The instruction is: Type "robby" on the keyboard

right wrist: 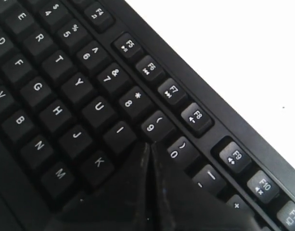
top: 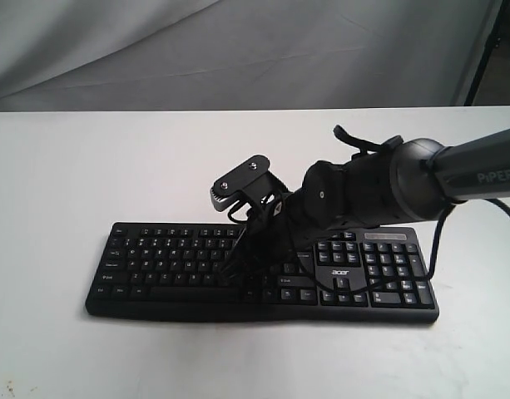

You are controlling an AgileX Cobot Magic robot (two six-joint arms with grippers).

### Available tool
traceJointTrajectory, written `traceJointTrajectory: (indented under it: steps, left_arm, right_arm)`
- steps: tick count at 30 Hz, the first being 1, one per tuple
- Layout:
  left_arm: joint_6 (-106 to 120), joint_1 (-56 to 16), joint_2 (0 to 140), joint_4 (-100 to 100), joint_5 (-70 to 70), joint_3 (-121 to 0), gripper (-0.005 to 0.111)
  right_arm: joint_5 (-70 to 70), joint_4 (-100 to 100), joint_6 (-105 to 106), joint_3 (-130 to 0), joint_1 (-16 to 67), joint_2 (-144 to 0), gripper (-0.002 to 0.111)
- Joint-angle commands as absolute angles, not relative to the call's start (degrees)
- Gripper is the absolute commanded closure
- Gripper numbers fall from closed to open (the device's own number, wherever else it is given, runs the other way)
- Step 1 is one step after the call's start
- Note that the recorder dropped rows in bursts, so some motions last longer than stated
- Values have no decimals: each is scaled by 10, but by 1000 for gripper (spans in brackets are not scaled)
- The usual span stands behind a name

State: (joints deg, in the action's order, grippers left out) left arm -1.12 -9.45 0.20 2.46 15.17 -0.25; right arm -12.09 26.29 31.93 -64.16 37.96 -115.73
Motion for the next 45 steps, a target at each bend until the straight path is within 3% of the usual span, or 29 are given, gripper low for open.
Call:
traceJointTrajectory:
  steps: [1,22,30,45]
  left_arm:
    - [-13,-98,0,27,148,0,107]
    - [-13,-98,0,27,148,0,107]
    - [-13,-98,0,27,148,0,107]
    - [-13,-98,0,27,148,0,107]
  right_arm:
    - [-121,263,320,-641,383,-1166,108]
    - [-133,266,320,-647,383,-1127,108]
    - [-184,265,320,-715,421,-1131,108]
    - [-170,282,314,-721,468,-1182,108]
